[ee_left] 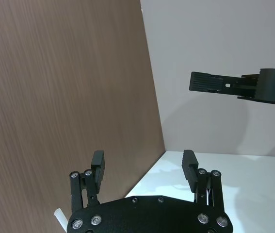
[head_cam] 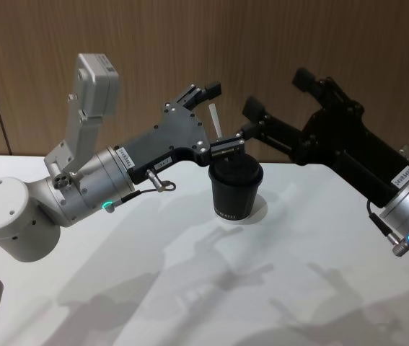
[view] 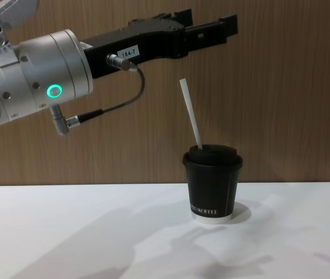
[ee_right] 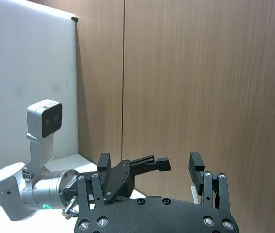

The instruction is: Pick up the straw with one hand, pass it to the other hand, and insert it into the cup.

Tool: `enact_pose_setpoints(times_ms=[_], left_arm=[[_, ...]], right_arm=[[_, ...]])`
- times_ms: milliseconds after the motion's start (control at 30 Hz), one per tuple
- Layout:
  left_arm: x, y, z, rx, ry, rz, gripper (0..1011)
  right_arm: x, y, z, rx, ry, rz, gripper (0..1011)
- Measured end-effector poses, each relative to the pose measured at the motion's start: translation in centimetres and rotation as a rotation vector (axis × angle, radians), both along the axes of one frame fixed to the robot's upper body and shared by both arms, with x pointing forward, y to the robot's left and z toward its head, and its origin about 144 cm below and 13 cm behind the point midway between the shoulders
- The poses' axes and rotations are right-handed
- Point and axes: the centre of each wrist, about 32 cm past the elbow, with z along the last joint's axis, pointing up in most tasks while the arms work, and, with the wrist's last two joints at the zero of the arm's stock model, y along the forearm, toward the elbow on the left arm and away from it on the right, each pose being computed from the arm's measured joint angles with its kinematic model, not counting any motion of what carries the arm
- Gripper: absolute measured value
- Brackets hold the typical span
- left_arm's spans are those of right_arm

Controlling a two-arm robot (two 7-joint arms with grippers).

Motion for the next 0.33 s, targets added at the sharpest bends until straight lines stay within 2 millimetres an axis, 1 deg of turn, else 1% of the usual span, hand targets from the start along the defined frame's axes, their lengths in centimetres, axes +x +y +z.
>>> enact_pose_setpoints(times_ms=[333], left_arm=[[-0.01, 0.0, 0.01, 0.0, 0.0, 0.0, 1000]], right_arm=[[0.0, 0.0, 0.0, 0.0, 0.0, 0.0, 1001]])
